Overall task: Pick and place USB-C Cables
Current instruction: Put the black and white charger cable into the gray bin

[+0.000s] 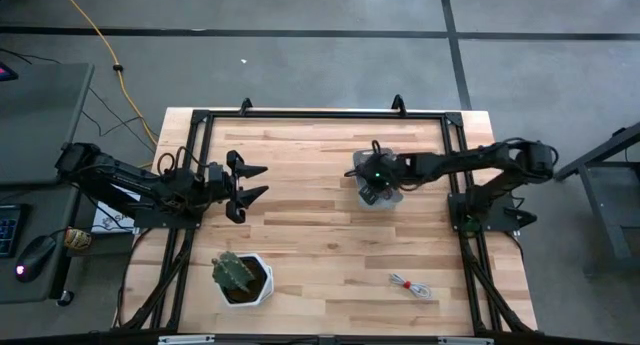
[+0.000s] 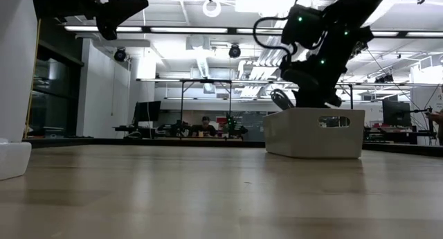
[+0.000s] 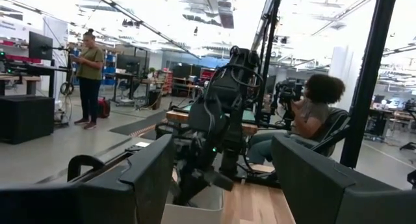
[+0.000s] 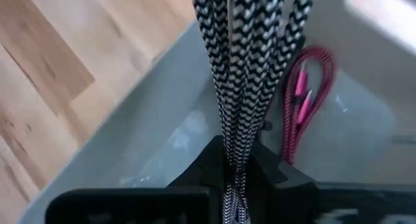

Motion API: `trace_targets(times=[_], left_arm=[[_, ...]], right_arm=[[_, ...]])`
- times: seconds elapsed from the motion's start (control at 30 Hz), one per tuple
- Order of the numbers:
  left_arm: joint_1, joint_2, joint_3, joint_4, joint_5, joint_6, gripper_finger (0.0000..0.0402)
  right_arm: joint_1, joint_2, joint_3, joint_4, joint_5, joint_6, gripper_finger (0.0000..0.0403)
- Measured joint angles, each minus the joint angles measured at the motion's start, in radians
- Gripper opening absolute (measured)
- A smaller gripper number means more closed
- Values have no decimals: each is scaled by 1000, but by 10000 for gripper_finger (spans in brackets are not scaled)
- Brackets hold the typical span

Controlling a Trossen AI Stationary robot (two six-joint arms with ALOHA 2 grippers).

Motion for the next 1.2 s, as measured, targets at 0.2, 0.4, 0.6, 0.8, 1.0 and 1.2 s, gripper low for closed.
trace_targets(times=[0.2,0.4,0.6,0.8,1.0,1.2], left_arm=[[0,0,0,0,0,0,239],[0,0,0,-1,0,0,239],[0,0,1,-1,0,0,239],[0,0,1,-1,0,0,239],[0,0,1,-1,0,0,239],[0,0,1,-1,0,0,239]], right_arm=[[0,58,22,-50,5,0,38],[0,63,22,-44,9,-2,58],[0,63,22,-9,21,-8,61],[0,63,21,-2,49,-30,62],[0,63,21,-2,126,5,66],[4,62,21,-2,171,30,109]])
